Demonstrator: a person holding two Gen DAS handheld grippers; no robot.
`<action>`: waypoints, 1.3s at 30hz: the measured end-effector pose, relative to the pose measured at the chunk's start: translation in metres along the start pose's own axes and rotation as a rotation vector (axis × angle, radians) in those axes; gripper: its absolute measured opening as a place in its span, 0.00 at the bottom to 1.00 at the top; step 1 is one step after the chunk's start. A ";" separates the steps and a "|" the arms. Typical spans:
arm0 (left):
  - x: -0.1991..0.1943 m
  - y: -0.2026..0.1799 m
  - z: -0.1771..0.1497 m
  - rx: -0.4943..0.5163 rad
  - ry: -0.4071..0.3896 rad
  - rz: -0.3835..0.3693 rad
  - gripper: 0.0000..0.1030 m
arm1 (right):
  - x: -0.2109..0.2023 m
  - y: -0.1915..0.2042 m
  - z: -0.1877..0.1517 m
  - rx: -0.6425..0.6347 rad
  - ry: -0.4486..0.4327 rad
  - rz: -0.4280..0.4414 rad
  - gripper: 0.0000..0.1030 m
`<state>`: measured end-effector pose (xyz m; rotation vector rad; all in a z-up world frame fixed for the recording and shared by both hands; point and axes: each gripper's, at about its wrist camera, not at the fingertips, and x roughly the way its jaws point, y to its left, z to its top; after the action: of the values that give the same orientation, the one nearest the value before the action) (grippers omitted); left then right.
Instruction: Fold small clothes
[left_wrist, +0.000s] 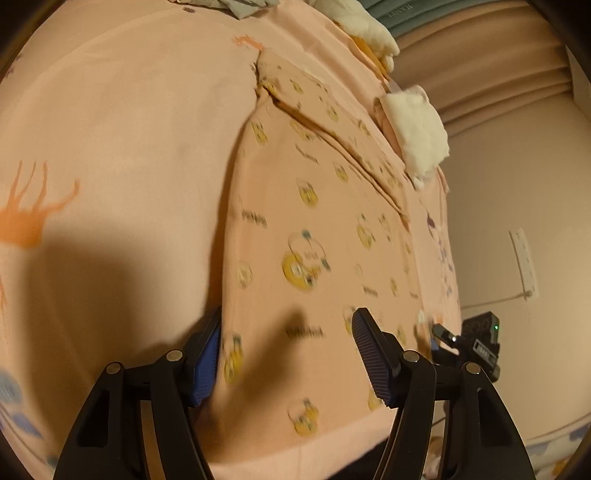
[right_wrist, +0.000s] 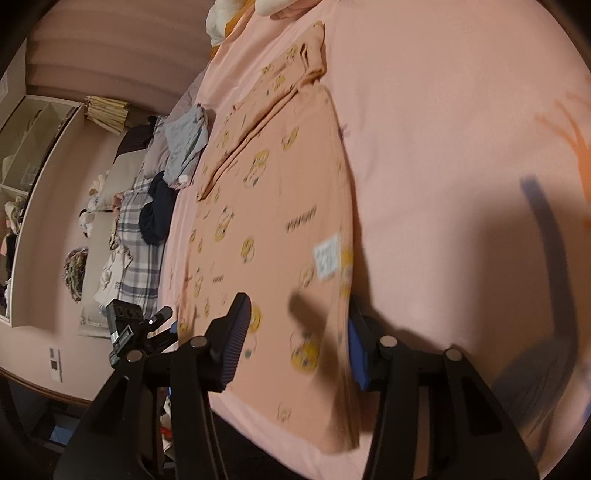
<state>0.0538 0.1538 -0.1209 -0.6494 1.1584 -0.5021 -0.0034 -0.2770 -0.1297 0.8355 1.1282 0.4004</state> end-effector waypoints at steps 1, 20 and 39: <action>0.000 -0.001 -0.003 0.003 0.004 -0.002 0.65 | 0.000 0.002 -0.005 -0.005 0.008 0.002 0.46; 0.001 0.003 -0.016 -0.023 0.004 0.043 0.37 | 0.006 -0.005 -0.012 -0.047 0.017 -0.056 0.12; -0.014 0.004 -0.014 -0.051 -0.072 0.074 0.03 | -0.006 0.013 -0.015 -0.105 -0.066 -0.028 0.06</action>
<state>0.0360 0.1632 -0.1183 -0.6608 1.1261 -0.3848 -0.0180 -0.2673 -0.1185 0.7356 1.0478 0.4026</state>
